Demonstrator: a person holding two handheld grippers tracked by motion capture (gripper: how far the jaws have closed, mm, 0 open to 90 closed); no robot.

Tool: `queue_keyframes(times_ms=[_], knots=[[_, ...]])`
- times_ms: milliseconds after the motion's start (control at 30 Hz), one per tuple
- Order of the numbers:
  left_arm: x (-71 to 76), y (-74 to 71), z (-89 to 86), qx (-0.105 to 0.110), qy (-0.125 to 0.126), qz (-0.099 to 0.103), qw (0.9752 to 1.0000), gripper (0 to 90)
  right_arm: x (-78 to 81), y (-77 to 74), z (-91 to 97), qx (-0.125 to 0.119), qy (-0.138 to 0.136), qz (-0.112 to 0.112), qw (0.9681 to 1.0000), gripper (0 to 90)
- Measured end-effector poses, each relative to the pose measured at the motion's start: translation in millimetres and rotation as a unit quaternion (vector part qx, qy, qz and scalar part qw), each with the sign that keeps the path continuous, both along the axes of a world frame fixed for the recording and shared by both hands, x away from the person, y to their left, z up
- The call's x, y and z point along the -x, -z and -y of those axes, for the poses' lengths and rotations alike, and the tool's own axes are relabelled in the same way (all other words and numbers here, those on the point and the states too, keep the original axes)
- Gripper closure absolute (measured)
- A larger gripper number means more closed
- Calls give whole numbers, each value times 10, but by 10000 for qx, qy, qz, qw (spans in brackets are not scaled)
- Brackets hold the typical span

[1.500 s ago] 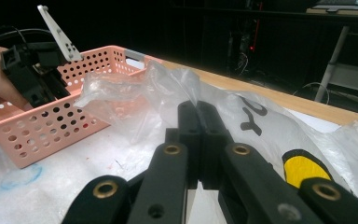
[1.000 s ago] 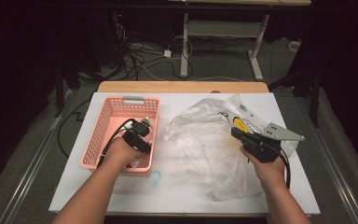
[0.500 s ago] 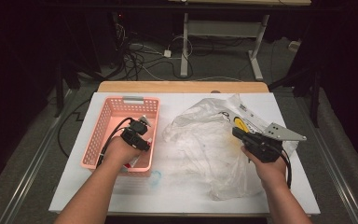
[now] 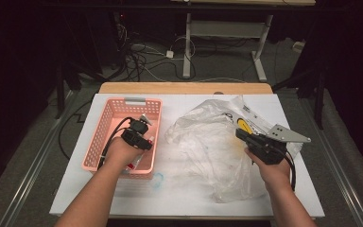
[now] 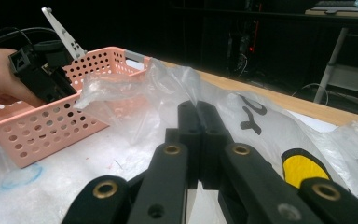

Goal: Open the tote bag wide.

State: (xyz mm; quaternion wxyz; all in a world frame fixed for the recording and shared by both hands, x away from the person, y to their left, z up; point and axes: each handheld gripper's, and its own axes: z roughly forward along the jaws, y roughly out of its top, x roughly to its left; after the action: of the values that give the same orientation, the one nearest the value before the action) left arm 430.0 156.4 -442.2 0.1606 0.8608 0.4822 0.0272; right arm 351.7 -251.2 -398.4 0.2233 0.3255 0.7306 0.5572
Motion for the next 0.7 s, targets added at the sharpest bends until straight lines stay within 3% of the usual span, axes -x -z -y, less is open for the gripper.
queue_keyframes(times_ms=[367, 433, 700], knots=[[96, -99, -52, 318, -72, 481, 9983, 663, 5, -8, 9, 0, 14, 35, 10000, 900], [139, -112, -48, 320, -33, 690, 9971, 663, 6, -8, 13, -2, 23, 31, 10000, 900], [247, -193, -108, 676, -57, 1106, 9916, 663, 19, -25, 28, -42, 27, 68, 10000, 900]])
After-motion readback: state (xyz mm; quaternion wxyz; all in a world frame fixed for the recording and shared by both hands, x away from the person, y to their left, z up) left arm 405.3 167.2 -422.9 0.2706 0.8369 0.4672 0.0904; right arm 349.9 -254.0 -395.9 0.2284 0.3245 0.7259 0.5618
